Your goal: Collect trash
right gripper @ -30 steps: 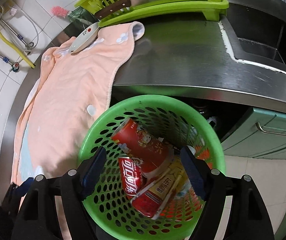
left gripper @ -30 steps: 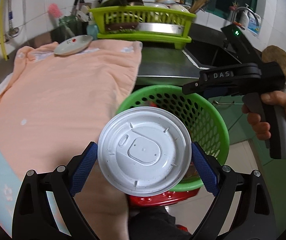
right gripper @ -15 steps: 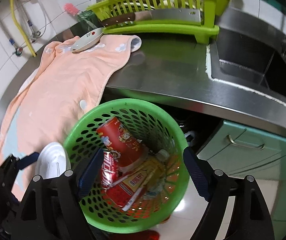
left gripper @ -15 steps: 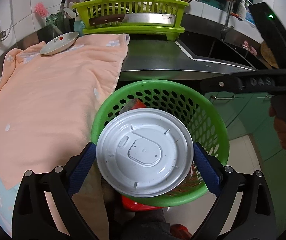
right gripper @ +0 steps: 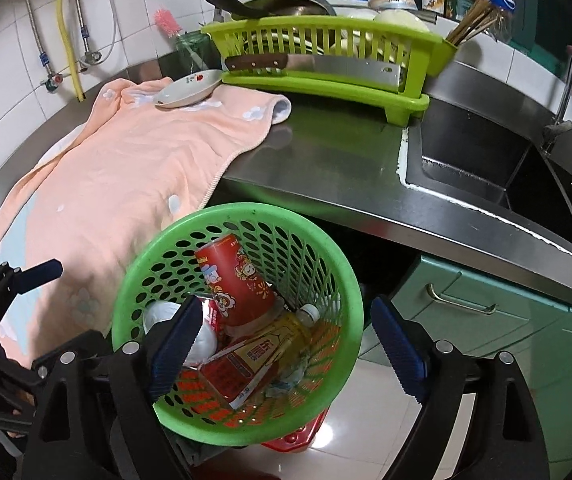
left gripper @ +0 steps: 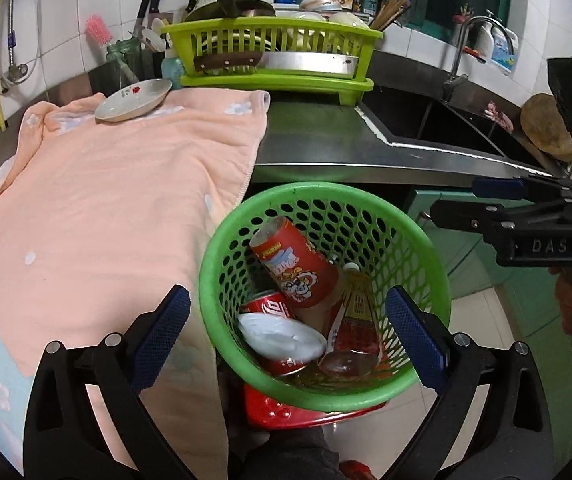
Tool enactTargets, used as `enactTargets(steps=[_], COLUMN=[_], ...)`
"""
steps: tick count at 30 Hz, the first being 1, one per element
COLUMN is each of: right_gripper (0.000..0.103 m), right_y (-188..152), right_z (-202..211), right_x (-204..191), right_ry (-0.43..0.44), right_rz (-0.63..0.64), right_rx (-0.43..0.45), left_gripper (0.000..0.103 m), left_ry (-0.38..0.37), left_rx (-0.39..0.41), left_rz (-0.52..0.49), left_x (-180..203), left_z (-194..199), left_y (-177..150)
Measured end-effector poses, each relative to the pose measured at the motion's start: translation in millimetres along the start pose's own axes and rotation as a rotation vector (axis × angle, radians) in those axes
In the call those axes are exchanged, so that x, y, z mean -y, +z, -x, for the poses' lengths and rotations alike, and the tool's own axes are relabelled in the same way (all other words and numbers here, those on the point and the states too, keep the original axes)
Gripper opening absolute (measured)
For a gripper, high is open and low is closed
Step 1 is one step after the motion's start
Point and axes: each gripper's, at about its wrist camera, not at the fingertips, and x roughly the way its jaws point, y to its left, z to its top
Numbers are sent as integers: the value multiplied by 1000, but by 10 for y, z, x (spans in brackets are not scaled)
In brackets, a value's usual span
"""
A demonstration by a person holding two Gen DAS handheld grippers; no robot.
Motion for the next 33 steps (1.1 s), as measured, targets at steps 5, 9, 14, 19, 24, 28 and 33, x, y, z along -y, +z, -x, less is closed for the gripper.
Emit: enactTargets(steps=[5,9,14,19,24,28,33], right_gripper=[83,84,86,86,88,89,90], right_y=[-63,-119,-187,-259,-331,-369,-410], right_z=[109,202,289,371,454,541,654], right_x=[-77,-209,-415,-663,-916,-1104,-1305], right_ry=[-6,-15,-4,9,25,50,59], right_rz=[14,31,55,83,112,123,145], right_rx=[19,49,78,100,126,147,180], left_gripper=[98,98,98,98,98,98,98], left_ry=[15,41,82,130,183,212,242], left_rx=[23,43,79,110,136,157,183], left_rz=[3,21,55,74,110,154,181], left_x=[-41,-135,-311,-456,-659,-846,-994], left_z=[146,301,522,736,984,1184,1388], left_y=[-33,-74,-143,-210,-289,-371,-460])
